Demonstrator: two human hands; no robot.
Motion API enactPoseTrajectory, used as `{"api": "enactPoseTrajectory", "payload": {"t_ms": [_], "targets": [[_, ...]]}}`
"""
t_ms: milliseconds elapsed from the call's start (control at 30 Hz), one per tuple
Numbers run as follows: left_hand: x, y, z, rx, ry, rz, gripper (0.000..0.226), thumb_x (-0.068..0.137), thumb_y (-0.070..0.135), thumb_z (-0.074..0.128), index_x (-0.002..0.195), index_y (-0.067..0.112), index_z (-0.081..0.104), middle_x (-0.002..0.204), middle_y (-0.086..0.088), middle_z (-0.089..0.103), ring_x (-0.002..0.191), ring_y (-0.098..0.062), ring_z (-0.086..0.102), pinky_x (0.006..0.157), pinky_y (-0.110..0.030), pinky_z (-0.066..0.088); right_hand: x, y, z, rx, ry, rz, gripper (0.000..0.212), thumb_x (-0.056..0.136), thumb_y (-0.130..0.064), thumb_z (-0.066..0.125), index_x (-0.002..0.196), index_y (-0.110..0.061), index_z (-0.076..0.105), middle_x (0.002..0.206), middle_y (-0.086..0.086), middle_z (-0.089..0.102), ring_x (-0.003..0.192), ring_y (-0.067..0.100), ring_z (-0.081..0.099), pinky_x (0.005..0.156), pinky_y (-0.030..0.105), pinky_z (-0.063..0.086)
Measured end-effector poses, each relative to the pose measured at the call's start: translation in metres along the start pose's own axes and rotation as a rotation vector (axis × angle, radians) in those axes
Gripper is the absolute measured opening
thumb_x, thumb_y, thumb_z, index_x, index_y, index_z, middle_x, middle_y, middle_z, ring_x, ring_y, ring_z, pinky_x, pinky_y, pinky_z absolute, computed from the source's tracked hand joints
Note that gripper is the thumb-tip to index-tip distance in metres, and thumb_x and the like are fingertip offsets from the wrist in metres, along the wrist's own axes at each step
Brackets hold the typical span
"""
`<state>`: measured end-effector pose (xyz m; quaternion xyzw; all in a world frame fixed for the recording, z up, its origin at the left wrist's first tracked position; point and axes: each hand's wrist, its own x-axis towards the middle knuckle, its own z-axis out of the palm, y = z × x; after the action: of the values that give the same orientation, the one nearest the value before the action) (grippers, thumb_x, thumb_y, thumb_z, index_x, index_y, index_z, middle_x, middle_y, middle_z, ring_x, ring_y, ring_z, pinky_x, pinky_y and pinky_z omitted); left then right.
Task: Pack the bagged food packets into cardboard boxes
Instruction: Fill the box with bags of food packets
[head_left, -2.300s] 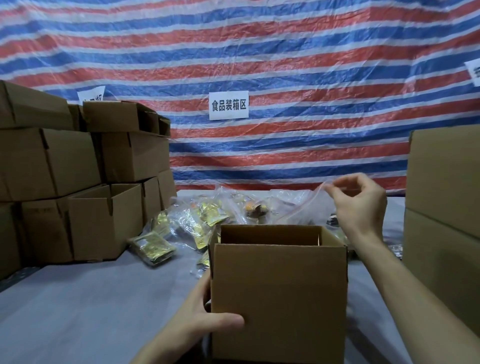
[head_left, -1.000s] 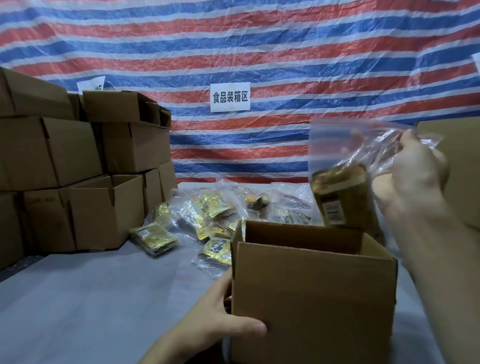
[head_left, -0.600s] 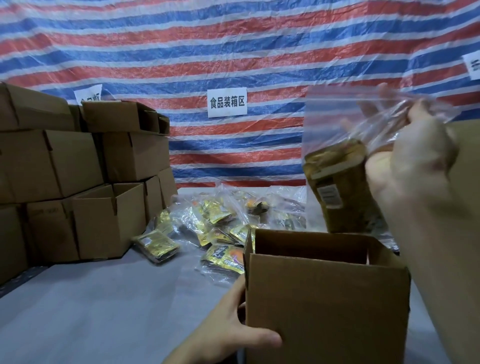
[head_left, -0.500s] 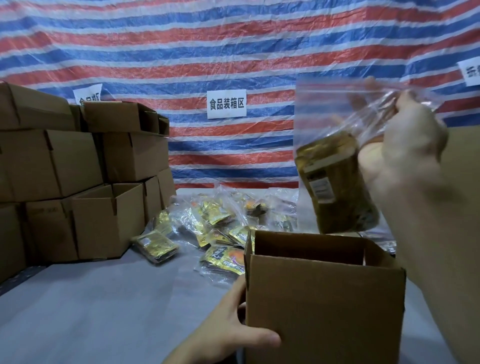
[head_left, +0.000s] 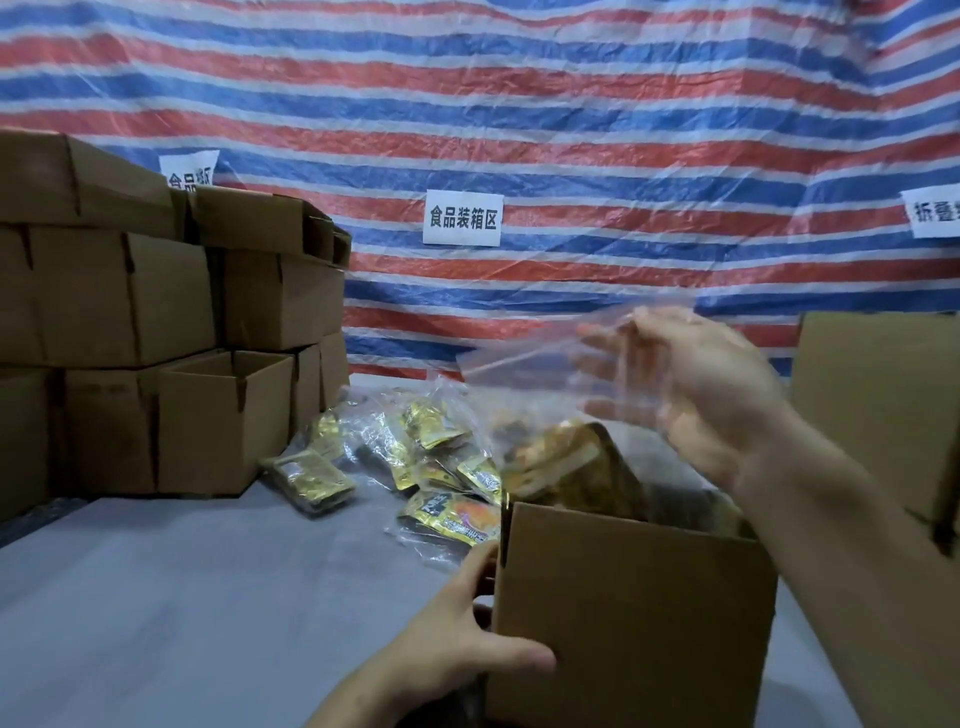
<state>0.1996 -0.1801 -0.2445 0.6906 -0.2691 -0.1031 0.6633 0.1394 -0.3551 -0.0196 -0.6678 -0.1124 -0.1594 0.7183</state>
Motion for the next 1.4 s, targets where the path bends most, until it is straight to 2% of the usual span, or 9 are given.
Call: {"api": "enactPoseTrajectory", "payload": {"t_ms": [100,200,367,567,800,1000,1200,1300,1400], "targets": [[-0.001,0.002,-0.003,0.063,0.090,0.029,0.095,0.051,0.049,0.100,0.132,0.056,0.049,0.130,0.001,0.067,0.116,-0.016,0.068,0.092,-0.028,0.056,-0.002,0.031,-0.030,-0.577,-0.271,0.068,0.020,0.101,-0.029,0.057,0.093,-0.020,0.073,0.090,-0.001,0.078,0.085,0.018,0.076,0.067,0.033,0.063],[0.000,0.002,-0.007,0.105,0.107,0.032,0.107,0.049,0.054,0.099,0.140,0.050,0.042,0.132,0.004,0.065,0.120,-0.014,0.065,0.100,-0.033,0.054,0.003,0.031,-0.041,-0.753,-0.298,0.092,0.021,0.101,-0.029,0.057,0.092,-0.018,0.072,0.087,0.000,0.078,0.080,0.016,0.076,0.068,0.029,0.059],[0.000,-0.001,-0.011,0.102,0.122,0.015,0.108,0.052,0.041,0.099,0.143,0.039,0.041,0.131,0.003,0.067,0.119,-0.014,0.066,0.093,-0.028,0.055,0.019,0.020,-0.065,-0.665,-0.288,0.072,0.025,0.098,-0.032,0.055,0.100,-0.012,0.070,0.092,0.004,0.079,0.084,0.019,0.076,0.072,0.036,0.056],[0.002,-0.005,-0.014,0.115,0.126,0.047,0.088,0.058,0.026,0.097,0.132,0.042,0.053,0.128,0.004,0.069,0.118,-0.014,0.067,0.091,-0.025,0.055,0.037,0.034,-0.095,-0.388,-0.655,0.155,0.029,0.084,-0.043,0.071,0.094,-0.016,0.070,0.109,0.021,0.073,0.102,0.041,0.071,0.074,0.039,0.061],[0.001,-0.008,-0.015,0.206,0.130,0.063,0.098,0.055,0.022,0.091,0.140,0.041,0.046,0.126,0.008,0.069,0.117,-0.010,0.065,0.092,-0.023,0.052,0.046,0.046,-0.112,-0.157,-0.895,0.181,0.030,0.090,-0.033,0.074,0.100,-0.006,0.065,0.114,0.030,0.068,0.102,0.054,0.067,0.079,0.051,0.061],[-0.003,-0.003,-0.011,0.279,0.202,0.137,0.097,0.052,0.027,0.094,0.137,0.023,0.049,0.125,0.008,0.069,0.118,-0.008,0.064,0.089,-0.014,0.049,0.041,0.041,-0.107,-0.458,-0.643,0.223,0.021,0.090,-0.028,0.065,0.088,-0.009,0.074,0.100,0.021,0.074,0.083,0.040,0.074,0.058,0.037,0.061],[-0.002,-0.005,-0.013,0.306,0.271,0.157,0.088,0.047,0.036,0.096,0.124,0.047,0.055,0.125,0.014,0.067,0.118,-0.004,0.062,0.092,-0.012,0.046,0.037,0.045,-0.094,-0.888,-0.405,0.235,0.017,0.096,-0.015,0.067,0.088,-0.004,0.075,0.070,0.017,0.072,0.048,0.018,0.066,0.041,0.021,0.048],[-0.001,-0.006,-0.014,0.291,0.267,0.148,0.094,0.046,0.035,0.097,0.129,0.043,0.053,0.126,0.014,0.066,0.119,-0.005,0.062,0.093,-0.013,0.047,0.036,0.047,-0.082,-1.045,-0.344,0.202,0.014,0.093,-0.017,0.071,0.084,-0.009,0.077,0.070,0.011,0.074,0.043,0.011,0.057,0.042,0.021,0.045],[-0.002,-0.005,-0.013,0.255,0.261,0.121,0.100,0.047,0.028,0.096,0.135,0.033,0.049,0.122,0.016,0.067,0.115,-0.005,0.064,0.089,-0.014,0.051,0.031,0.046,-0.069,-1.137,-0.292,0.145,0.008,0.084,-0.021,0.081,0.088,-0.016,0.076,0.080,0.005,0.075,0.065,0.012,0.069,0.061,0.028,0.058]]}}
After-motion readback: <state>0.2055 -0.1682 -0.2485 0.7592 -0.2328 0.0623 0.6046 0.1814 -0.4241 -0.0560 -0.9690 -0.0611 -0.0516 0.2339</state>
